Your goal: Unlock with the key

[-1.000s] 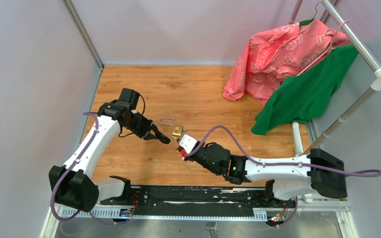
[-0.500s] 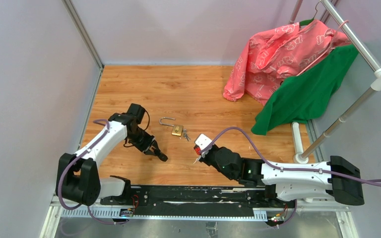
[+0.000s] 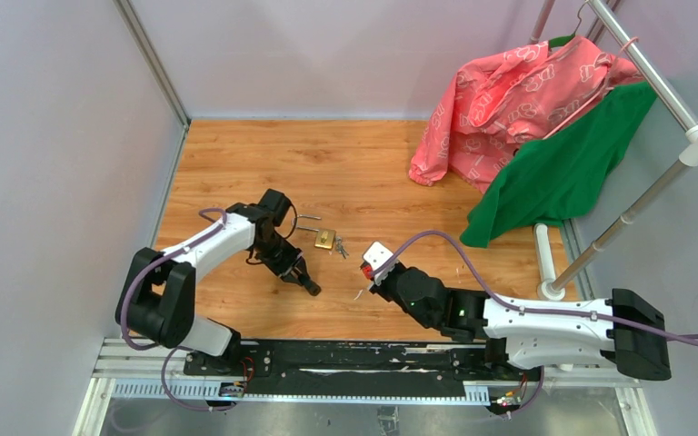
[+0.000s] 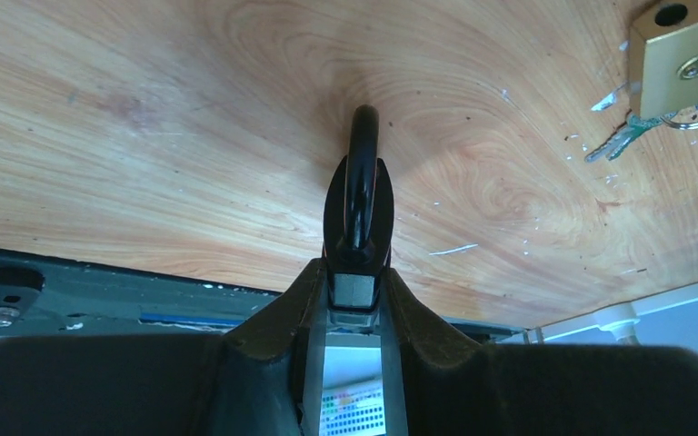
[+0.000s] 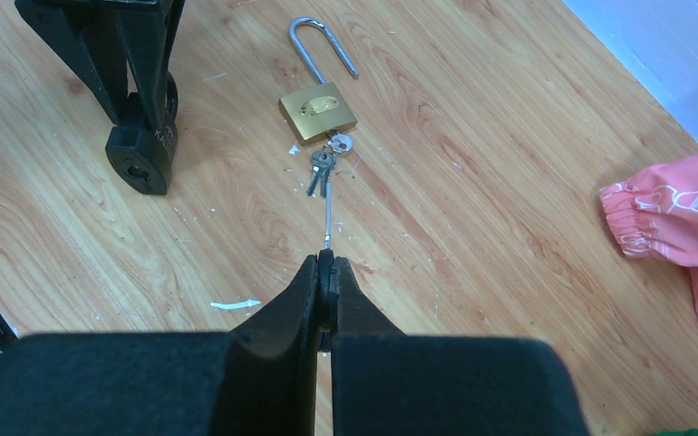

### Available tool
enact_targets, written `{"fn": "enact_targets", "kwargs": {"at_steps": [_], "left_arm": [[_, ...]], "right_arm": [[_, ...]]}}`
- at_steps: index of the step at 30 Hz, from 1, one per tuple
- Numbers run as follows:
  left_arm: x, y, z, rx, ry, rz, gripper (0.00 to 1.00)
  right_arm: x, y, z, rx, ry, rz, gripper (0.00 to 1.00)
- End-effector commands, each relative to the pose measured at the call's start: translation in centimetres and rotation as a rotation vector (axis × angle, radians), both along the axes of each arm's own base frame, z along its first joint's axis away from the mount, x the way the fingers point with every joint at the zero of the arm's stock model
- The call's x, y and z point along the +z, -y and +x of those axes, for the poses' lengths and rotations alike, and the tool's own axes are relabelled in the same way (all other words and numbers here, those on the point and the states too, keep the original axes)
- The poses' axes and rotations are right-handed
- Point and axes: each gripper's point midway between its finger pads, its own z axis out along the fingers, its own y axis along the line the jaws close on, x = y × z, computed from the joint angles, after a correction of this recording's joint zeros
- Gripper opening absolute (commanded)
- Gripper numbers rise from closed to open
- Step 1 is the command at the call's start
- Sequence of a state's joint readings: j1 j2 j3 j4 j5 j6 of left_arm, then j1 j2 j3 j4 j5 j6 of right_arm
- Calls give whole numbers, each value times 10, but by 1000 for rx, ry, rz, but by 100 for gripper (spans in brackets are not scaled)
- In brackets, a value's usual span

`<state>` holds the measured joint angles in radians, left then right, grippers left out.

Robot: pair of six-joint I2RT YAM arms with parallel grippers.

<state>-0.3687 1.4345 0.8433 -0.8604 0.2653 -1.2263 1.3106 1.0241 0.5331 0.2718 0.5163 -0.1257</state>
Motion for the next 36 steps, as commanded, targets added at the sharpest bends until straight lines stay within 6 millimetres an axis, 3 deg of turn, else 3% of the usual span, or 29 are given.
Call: {"fn": "enact_targets", "kwargs": {"at_steps": [1, 8, 23, 26, 33, 36], "left_arm": [[-5, 8, 14, 11, 35, 39, 0], [-9, 3, 17, -7, 82, 123, 0], [-15, -5, 11, -70, 114, 229, 25], [-12, -10, 15, -70, 149, 257, 34], [-10, -15, 19, -113, 170, 289, 72], [-7, -14, 21, -122, 178, 286, 77]], "right_arm": [[-3, 16, 8, -54, 5, -8, 0], [-2, 23, 12, -62, 15, -18, 0], [1, 28, 14, -67, 22, -13, 0], [2, 27, 14, -63, 26, -12, 0], [6, 27, 14, -63, 32, -3, 0], [8, 27, 14, -62, 35, 2, 0]]}}
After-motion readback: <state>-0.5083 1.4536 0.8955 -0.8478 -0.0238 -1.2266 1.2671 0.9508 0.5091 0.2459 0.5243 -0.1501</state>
